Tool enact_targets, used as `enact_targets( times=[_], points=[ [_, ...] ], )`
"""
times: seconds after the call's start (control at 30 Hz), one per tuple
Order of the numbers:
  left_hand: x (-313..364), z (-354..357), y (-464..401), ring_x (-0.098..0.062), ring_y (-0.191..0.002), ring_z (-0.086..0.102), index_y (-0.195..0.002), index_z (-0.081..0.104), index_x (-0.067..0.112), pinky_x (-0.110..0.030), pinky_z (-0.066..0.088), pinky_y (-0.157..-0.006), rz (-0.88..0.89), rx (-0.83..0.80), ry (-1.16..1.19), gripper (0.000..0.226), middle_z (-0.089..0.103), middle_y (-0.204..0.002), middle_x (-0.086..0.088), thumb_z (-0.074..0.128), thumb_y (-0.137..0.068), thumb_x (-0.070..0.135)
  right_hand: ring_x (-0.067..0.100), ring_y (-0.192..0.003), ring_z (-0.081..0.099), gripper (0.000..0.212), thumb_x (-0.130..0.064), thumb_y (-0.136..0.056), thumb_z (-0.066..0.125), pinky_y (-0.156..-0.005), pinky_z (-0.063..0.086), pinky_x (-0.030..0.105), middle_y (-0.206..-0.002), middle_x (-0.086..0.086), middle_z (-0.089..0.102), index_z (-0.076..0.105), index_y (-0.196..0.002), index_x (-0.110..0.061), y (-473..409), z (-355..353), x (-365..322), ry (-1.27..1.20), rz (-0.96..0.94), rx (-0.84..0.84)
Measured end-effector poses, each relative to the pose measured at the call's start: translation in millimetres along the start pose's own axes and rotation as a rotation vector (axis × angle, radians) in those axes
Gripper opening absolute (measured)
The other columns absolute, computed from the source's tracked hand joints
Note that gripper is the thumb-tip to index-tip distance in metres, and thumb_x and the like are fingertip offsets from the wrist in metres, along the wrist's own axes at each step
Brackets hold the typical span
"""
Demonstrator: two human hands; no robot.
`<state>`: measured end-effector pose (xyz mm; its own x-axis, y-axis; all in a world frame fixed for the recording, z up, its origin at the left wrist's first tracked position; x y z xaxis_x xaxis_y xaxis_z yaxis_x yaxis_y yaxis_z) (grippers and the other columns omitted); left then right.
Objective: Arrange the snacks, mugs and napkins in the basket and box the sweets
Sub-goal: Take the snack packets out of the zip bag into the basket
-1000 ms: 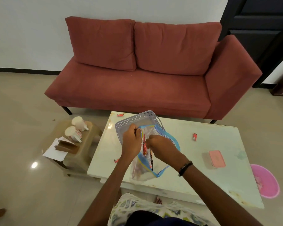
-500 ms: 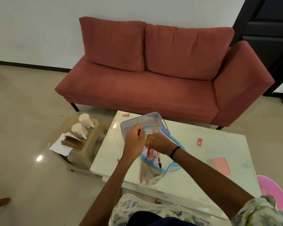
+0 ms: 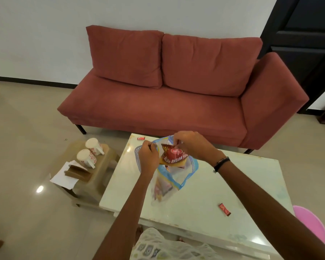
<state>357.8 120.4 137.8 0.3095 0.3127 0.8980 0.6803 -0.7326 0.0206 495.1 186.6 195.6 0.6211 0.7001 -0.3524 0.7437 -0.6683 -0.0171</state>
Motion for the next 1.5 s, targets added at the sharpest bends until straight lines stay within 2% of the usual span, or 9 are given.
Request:
enact_targets(
  times=[0.1, 0.23, 0.4, 0.5, 0.6, 0.87, 1.03, 1.3, 1.5],
  points=[
    [3.3, 4.4, -19.1, -0.023, -0.068, 0.044, -0.077, 0.049, 0.006, -0.026, 0.024, -0.051, -0.035, 0.030, 0.019, 0.019, 0.051, -0.067, -0.006, 0.042, -0.095, 0.008, 0.023, -0.086, 0.061, 0.004, -0.016, -0.085, 0.062, -0.073, 0.044, 0.034, -0.093, 0.000, 0.067, 0.061, -0.087, -0.013, -9.8, -37.0, 12.9, -0.062, 0.079, 0.154],
    [-0.4, 8.9, -52.5, -0.025, -0.072, 0.046, -0.080, 0.052, 0.002, -0.026, 0.023, -0.056, -0.092, 0.084, 0.058, 0.019, 0.057, -0.079, -0.025, 0.041, -0.094, 0.004, 0.024, -0.085, 0.061, 0.004, -0.014, -0.086, 0.062, -0.075, 0.047, 0.039, -0.094, 0.002, 0.066, 0.060, -0.087, -0.011, -28.2, -72.5, 30.5, -0.106, 0.181, 0.340],
    [-19.0, 17.7, -97.1, -0.035, -0.078, 0.053, -0.088, 0.055, -0.008, -0.029, 0.026, -0.060, -0.168, 0.159, 0.117, 0.019, 0.062, -0.090, -0.032, 0.043, -0.094, 0.004, 0.028, -0.078, 0.061, 0.005, -0.012, -0.090, 0.057, -0.068, 0.044, 0.039, -0.091, 0.004, 0.064, 0.057, -0.086, -0.009, -53.9, -100.0, 60.6, -0.094, 0.301, 0.602],
    [-35.3, 25.5, -117.3, -0.041, -0.087, 0.057, -0.093, 0.056, -0.010, -0.030, 0.031, -0.065, -0.193, 0.196, 0.127, 0.022, 0.063, -0.093, -0.031, 0.042, -0.095, 0.007, 0.024, -0.077, 0.063, 0.009, -0.015, -0.094, 0.055, -0.052, 0.040, 0.031, -0.091, 0.006, 0.063, 0.057, -0.087, -0.008, -74.7, -88.1, 85.2, -0.039, 0.346, 0.650],
    [-50.7, 33.5, -131.3, -0.041, -0.089, 0.058, -0.096, 0.056, -0.009, -0.035, 0.039, -0.072, -0.188, 0.208, 0.131, 0.022, 0.064, -0.096, -0.029, 0.042, -0.096, 0.009, 0.026, -0.072, 0.061, 0.010, -0.016, -0.093, 0.056, -0.056, 0.028, 0.026, -0.090, 0.007, 0.062, 0.055, -0.086, -0.008, -99.5, -47.7, 118.0, -0.004, 0.447, 0.578],
    [-102.4, 64.5, -174.0, -0.026, -0.074, 0.050, -0.091, 0.057, -0.001, -0.022, 0.030, -0.061, -0.141, 0.175, 0.066, 0.018, 0.061, -0.084, -0.016, 0.044, -0.095, 0.011, 0.034, -0.076, 0.059, 0.007, -0.008, -0.090, 0.050, -0.059, 0.032, 0.033, -0.091, 0.013, 0.063, 0.055, -0.086, -0.007, -138.2, 134.2, 210.2, -0.103, 0.731, 0.275],
    [-131.3, 93.2, -192.0, -0.024, -0.071, 0.052, -0.087, 0.056, 0.004, -0.026, 0.035, -0.062, -0.087, 0.117, 0.021, 0.016, 0.058, -0.077, -0.006, 0.046, -0.095, 0.014, 0.040, -0.085, 0.061, 0.014, -0.006, -0.088, 0.044, -0.066, 0.041, 0.035, -0.098, 0.016, 0.063, 0.058, -0.090, -0.006, -161.4, 222.5, 260.0, -0.166, 0.875, 0.185],
    [-166.8, 112.5, -197.0, -0.007, -0.066, 0.054, -0.088, 0.055, 0.008, -0.002, 0.039, -0.055, -0.109, 0.068, 0.039, 0.017, 0.058, -0.079, -0.005, 0.048, -0.096, 0.020, 0.035, -0.085, 0.061, 0.017, -0.001, -0.081, 0.049, -0.065, 0.038, 0.031, -0.095, 0.015, 0.069, 0.064, -0.084, -0.009, -198.2, 286.3, 308.0, -0.314, 0.952, 0.164],
    [-176.9, 118.1, -186.4, 0.011, -0.063, 0.056, -0.083, 0.053, 0.014, -0.002, 0.042, -0.053, -0.093, 0.056, 0.049, 0.014, 0.055, -0.069, 0.010, 0.048, -0.096, 0.018, 0.037, -0.093, 0.063, 0.025, -0.002, -0.086, 0.044, -0.076, 0.051, 0.040, -0.105, 0.018, 0.067, 0.067, -0.095, -0.006, -202.5, 303.7, 319.0, -0.382, 0.938, 0.165]
  ],
)
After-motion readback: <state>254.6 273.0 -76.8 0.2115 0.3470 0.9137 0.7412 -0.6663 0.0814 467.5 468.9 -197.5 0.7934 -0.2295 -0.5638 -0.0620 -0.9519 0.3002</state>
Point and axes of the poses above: each hand's wrist, its own y-axis away from the middle knuckle, its own z-axis out of the palm, x = y × z, the point moved 7 cm from there along -y, towards the middle knuckle
